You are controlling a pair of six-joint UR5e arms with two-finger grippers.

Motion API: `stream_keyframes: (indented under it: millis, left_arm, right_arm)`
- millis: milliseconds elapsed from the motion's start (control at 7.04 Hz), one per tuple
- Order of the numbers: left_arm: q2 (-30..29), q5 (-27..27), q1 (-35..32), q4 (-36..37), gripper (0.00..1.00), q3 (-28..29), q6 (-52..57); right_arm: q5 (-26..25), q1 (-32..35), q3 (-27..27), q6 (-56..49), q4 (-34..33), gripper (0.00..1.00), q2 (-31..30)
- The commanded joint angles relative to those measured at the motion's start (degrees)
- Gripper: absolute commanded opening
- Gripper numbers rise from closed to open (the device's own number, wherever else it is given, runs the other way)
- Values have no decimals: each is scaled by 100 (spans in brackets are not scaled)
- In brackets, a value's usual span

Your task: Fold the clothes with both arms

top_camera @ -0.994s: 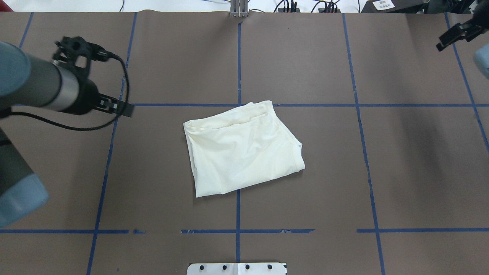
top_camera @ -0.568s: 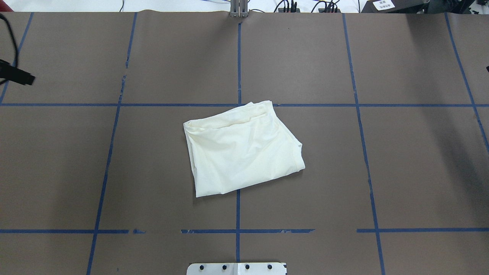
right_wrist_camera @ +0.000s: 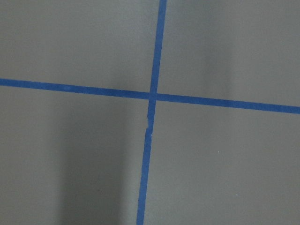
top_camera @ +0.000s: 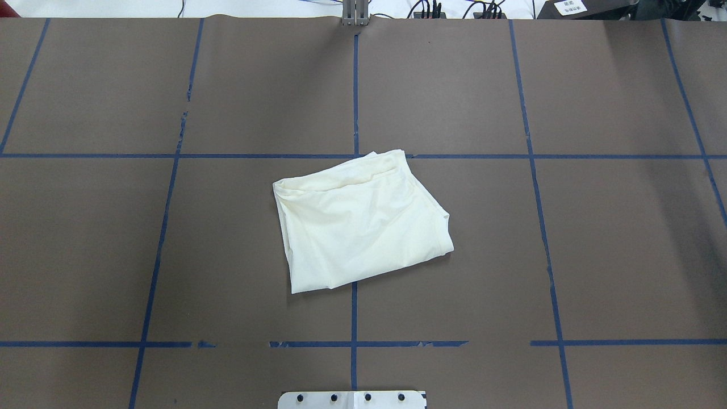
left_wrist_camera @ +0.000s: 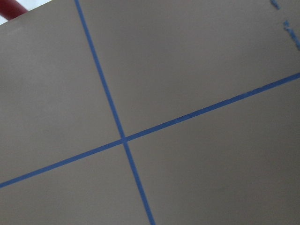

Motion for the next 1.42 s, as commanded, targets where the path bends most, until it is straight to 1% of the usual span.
stream_keyframes:
  millis: [0,142,426,710,852,994,1136,1278]
  left_arm:
    - [415,-57,-511,-28,100,257,745]
    - [382,-48,-504,42,100,275,703]
    - [399,4,-495,-36,100,345,738]
    - [364,14,-469,-19,100,503,694]
    - [399,-47,-469,-10,100,477,703]
    - [399,-57,-478,33,100,503,703]
    - [408,-65,-478,51,100,599,712]
    - [477,-205,-486,43,100,626,721]
  right_arm:
    - [-9,28,274,16,61,100,-413]
    - [-26,28,563,7,10,100,-598]
    - [-26,19,601,-54,53,100,-819]
    - [8,19,645,33,53,100,-741]
    - [70,19,706,51,44,100,-750]
    - [70,19,768,60,-34,100,-750]
    - [70,19,881,60,-252,100,-750]
    - [1,19,952,60,-350,100,-750]
